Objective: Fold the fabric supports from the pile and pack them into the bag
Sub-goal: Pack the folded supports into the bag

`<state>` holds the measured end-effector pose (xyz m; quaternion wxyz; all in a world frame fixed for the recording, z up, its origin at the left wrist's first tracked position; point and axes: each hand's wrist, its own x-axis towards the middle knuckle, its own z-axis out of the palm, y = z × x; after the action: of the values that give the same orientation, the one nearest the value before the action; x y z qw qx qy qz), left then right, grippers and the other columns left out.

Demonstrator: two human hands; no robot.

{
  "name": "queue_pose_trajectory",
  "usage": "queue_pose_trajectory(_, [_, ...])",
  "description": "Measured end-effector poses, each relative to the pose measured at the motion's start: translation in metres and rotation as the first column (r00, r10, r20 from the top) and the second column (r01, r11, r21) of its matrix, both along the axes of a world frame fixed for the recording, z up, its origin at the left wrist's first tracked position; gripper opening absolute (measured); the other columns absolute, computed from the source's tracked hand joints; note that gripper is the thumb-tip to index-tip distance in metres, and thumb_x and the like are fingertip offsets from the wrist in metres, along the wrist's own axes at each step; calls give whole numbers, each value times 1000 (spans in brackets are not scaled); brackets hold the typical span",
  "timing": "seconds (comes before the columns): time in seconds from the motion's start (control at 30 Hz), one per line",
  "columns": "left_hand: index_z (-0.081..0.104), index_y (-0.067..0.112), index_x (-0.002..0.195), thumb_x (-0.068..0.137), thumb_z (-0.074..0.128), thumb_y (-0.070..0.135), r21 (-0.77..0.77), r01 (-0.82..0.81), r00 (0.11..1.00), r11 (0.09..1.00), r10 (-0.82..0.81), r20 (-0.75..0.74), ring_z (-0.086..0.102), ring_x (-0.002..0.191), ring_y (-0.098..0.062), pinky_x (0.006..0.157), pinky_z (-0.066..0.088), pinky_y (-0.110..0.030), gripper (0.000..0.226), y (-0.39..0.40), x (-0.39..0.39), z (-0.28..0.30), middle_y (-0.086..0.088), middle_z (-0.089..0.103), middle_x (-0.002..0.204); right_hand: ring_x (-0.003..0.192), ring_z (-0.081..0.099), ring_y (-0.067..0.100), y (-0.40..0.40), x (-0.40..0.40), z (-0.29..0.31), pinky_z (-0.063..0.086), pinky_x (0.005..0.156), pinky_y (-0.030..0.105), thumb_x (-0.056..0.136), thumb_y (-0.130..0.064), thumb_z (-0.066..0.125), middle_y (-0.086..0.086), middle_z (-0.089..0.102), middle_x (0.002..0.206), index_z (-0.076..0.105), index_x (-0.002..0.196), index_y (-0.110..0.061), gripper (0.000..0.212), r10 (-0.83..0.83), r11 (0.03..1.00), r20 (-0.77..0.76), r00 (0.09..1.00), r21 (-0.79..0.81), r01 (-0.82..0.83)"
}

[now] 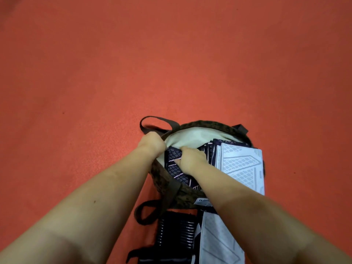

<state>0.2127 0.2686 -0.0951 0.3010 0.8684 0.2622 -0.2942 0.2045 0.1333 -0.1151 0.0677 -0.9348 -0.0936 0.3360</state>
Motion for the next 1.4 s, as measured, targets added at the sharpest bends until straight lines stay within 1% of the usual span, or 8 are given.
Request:
queue_pose_trajectory(0.3, [60,13,72,79,54,4,-180,-230,894,956,281,349,54,70,-25,58,37,-28,14,-2,-9,16,-1,57,65,133,32,25,-8,-11,-6,11,114,37,97,-24,48,3,48,140,39,141,-28,45,49,982,21,999,183,-52])
queue_pose_trajectory(0.53, [58,14,95,84,53,13,-145,-172,952,974,202,230,59,92,-28,64,40,-27,11,2,-23,28,-7,62,94,129,34,26,-6,-18,3,13,112,30,94,-15,49,5,51,134,46,137,-21,43,119,971,93,989,198,-136])
queue_pose_trajectory(0.67, [39,13,124,78,67,24,-96,-281,938,955,294,183,52,108,-29,90,48,-40,55,2,-35,37,-10,42,124,121,41,25,-18,-35,18,34,102,33,89,-4,50,4,54,127,51,133,-17,47,168,959,320,932,167,-231])
queue_pose_trajectory(0.83, [27,16,107,77,65,17,-177,-260,957,949,278,87,54,102,-32,88,49,-42,49,-17,-79,38,-13,44,120,143,12,29,-22,-41,22,30,107,40,91,-26,57,3,12,158,18,150,-30,70,410,912,19,912,-32,-409])
queue_pose_trajectory(1.0, [27,17,108,76,61,9,-197,-225,958,954,254,136,52,102,-30,89,47,-39,47,-17,-99,37,-15,44,121,145,-11,29,-14,-37,6,23,115,45,90,-10,53,-1,-15,158,1,150,-38,84,397,910,-156,904,-57,-410])
queue_pose_trajectory(1.2, [28,11,126,80,61,11,-144,-119,989,982,131,75,50,107,-32,87,41,-36,57,-16,-110,61,-14,37,126,143,20,29,-16,-36,27,24,114,35,87,-28,65,9,16,157,27,148,-23,72,184,973,-149,972,167,-158])
queue_pose_trajectory(1.27, [31,10,131,79,60,13,79,43,978,996,-58,198,47,112,-34,90,39,-38,60,-18,-116,68,-14,35,128,133,39,25,-21,-47,37,33,106,29,91,-25,60,8,41,147,39,143,-20,57,66,968,-69,995,245,-47])
queue_pose_trajectory(1.4, [62,6,99,70,40,17,528,440,412,727,-686,600,58,75,-33,62,44,-37,38,-35,-111,68,-13,60,93,115,55,31,-27,-74,48,42,89,31,93,-19,51,14,60,124,55,127,-12,35,49,977,0,999,207,-48])
